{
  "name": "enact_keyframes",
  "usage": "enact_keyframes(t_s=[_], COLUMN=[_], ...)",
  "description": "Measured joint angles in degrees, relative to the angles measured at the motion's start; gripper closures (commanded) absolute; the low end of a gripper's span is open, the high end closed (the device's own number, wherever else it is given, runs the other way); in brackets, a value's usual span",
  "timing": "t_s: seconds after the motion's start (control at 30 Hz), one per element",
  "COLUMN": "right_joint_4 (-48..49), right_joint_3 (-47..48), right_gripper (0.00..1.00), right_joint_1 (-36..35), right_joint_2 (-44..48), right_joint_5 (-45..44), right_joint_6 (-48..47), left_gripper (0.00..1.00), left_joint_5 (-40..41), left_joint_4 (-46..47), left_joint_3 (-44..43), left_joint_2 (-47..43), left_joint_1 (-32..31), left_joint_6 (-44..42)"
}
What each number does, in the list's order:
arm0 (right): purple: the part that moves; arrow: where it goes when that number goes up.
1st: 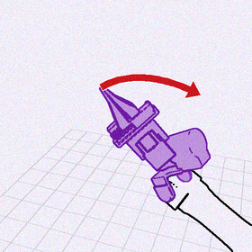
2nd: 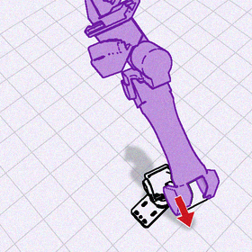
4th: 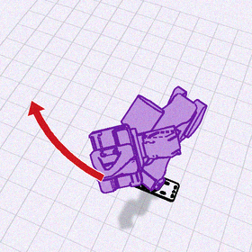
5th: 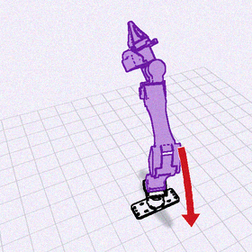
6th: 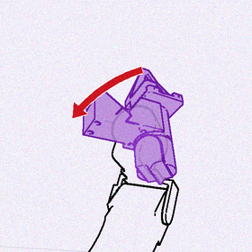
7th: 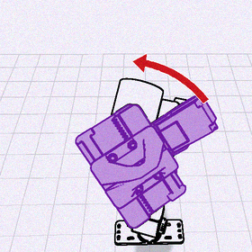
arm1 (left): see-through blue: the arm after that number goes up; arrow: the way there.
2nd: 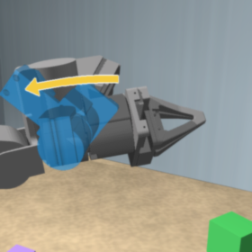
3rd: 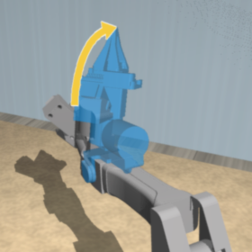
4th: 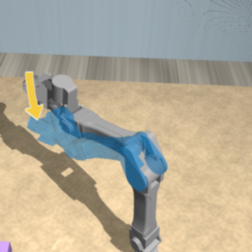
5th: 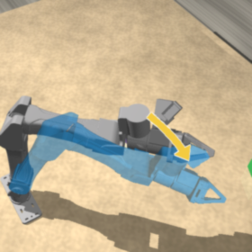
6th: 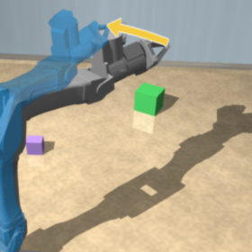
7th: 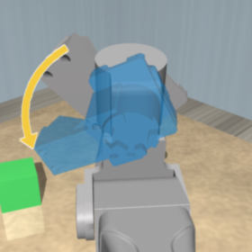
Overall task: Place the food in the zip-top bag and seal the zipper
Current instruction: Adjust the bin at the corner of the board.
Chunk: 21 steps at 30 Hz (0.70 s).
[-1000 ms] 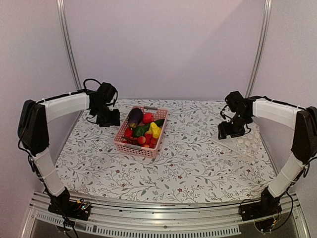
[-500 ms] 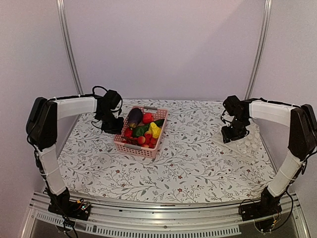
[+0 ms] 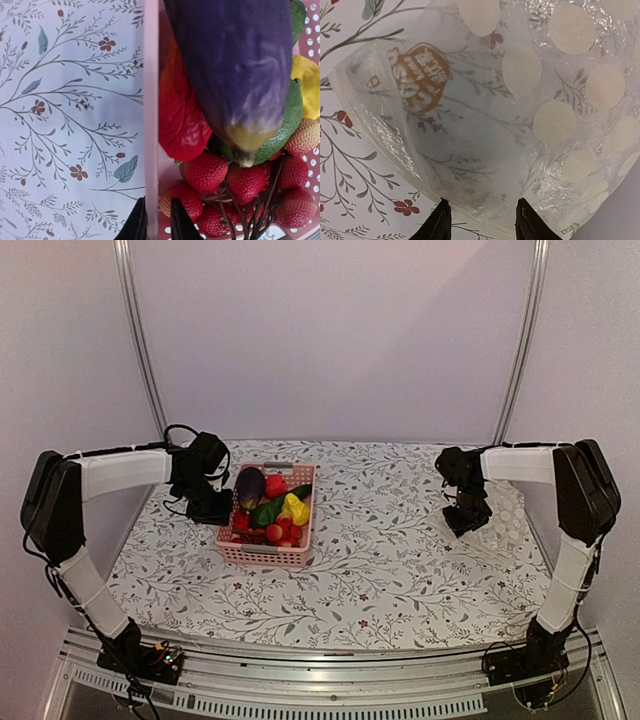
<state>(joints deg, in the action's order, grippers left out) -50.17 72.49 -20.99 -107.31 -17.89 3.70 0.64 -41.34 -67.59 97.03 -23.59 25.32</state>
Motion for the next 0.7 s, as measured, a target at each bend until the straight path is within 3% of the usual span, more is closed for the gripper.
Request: enact_keyframes(t_s=[0.13, 0.2, 0.33, 0.7], right_joint_4=[-0.2, -0.24, -0.7, -2.03], right_joint_3=[0.11, 0.11, 0.11, -0.13], right_gripper=[0.62, 0.59, 0.49, 0.52], right_joint_1=[0.0, 0.0, -0.5, -3.85], right_joint_2=[-1.22, -1.62, -2.34, -2.69], right_joint_5=[-2.23, -2.95, -4.22, -9.99], right_joint_6=[0.33, 0.35, 0.85, 1.68], left_gripper=[0.63, 0.6, 0.59, 0.59], left_joint_5=[0.52, 1.22, 2.6, 4.31], left_joint_4=[0.11, 0.11, -0.09, 0.31], left_joint_3=[0.07, 0.02, -0.46, -5.97], left_joint_2=[-0.02, -0.02, -0.85, -3.39], left_joint_1=[0.0, 0.0, 0.0, 0.0], left_joint_6=[-0.11, -0.15, -0.13, -0.44])
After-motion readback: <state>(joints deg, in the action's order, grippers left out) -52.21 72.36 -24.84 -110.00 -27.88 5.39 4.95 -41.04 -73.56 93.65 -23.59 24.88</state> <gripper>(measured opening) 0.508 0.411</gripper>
